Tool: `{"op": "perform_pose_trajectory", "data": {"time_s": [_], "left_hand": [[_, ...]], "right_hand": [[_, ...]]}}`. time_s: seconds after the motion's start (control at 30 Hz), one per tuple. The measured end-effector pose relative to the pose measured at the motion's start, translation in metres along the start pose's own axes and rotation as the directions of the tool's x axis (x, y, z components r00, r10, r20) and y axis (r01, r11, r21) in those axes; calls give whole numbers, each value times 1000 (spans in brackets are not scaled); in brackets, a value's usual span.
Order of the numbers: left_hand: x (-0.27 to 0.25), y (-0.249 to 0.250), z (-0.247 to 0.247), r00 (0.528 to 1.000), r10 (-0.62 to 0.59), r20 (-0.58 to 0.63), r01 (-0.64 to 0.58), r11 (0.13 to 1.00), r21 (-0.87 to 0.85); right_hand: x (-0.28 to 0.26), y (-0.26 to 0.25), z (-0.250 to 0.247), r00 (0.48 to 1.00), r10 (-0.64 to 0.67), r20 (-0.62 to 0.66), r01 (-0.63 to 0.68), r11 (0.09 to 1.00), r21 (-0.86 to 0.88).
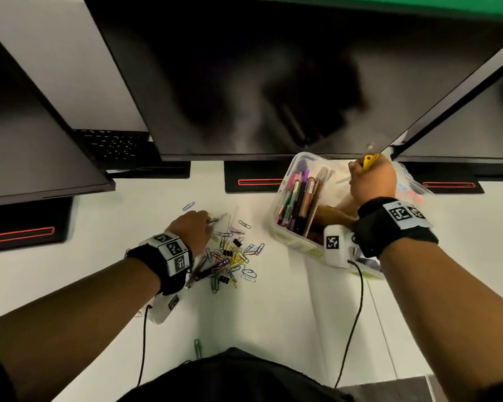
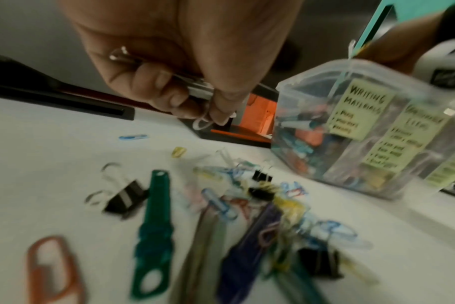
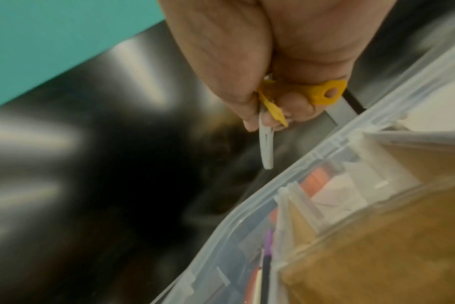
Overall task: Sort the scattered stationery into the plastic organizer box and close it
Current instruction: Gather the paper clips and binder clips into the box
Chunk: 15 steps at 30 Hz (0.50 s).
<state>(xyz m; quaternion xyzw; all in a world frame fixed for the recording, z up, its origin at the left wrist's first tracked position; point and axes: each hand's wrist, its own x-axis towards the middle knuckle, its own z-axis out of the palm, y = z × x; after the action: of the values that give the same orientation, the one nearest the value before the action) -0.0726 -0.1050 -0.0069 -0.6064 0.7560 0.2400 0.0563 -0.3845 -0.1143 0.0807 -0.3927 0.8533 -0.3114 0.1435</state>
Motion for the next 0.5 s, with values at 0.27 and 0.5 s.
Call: {"op": "perform_pose_trajectory", "data": {"time_s": [0.27,0.5], "left_hand": [[-22,52,-38,1000,0,-4,-2,852,-523],[-15,110,-60,997,73,23,-32,669,-742]], "right_hand": [[1,5,-4,916,166,366,-218,970,106],[-18,27,-30,917,32,398,-166,937,306]]}}
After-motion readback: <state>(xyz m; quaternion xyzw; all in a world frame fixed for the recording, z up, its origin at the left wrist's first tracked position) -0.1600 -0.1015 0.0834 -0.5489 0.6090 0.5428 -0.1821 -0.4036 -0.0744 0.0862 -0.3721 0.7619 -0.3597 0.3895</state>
